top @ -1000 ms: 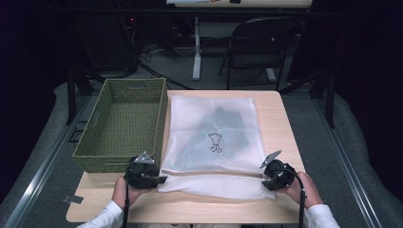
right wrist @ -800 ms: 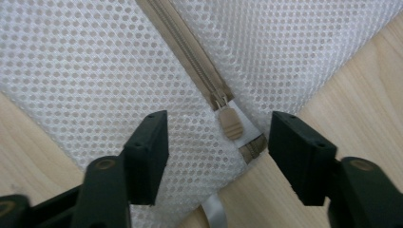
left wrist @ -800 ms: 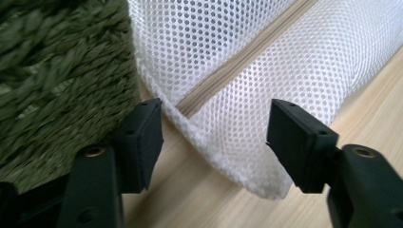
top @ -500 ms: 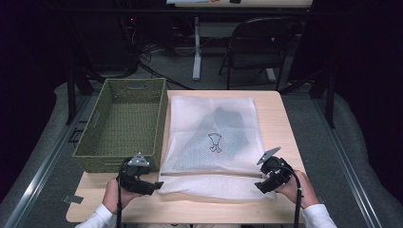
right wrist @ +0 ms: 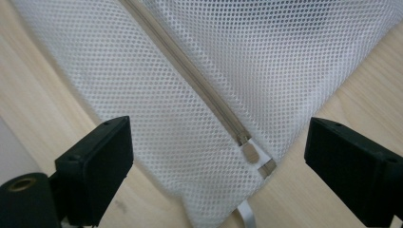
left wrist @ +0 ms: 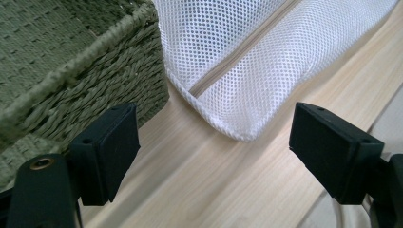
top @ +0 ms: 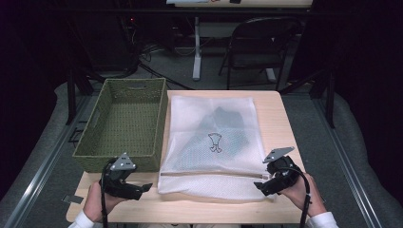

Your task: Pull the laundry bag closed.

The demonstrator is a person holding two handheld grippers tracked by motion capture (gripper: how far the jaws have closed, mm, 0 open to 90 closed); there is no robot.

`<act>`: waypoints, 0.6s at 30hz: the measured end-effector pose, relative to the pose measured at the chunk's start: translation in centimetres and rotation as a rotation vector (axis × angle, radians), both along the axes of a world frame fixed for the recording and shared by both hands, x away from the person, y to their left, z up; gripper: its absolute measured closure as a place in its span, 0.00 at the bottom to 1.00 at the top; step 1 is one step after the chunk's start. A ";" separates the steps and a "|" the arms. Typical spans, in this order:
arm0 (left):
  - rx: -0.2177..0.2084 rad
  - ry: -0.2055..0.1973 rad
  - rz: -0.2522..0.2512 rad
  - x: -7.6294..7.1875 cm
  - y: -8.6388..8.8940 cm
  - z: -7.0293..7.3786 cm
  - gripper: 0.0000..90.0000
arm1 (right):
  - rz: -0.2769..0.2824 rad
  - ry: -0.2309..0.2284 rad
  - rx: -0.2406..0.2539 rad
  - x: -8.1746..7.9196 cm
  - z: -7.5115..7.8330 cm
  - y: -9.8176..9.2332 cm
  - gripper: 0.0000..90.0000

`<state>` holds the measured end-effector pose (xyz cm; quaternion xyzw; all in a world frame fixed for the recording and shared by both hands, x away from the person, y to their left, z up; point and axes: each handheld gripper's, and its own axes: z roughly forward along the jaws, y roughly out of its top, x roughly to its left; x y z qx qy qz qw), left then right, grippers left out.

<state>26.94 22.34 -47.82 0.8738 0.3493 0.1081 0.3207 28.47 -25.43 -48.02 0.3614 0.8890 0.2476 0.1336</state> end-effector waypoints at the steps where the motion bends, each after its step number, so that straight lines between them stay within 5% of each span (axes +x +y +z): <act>1: 0.002 -0.001 0.002 -0.3 0.2 0.1 0.18 | -0.001 0.002 0.012 -0.3 0.1 -0.1 0.09; 10: -0.016 -0.008 0.021 -2.6 1.3 0.2 0.18 | -0.049 -0.026 0.082 -4.2 1.0 -1.2 0.08; 18: -0.016 -0.016 0.041 -4.7 2.1 -0.5 0.17 | -0.086 -0.042 0.093 -7.1 0.6 -1.6 0.07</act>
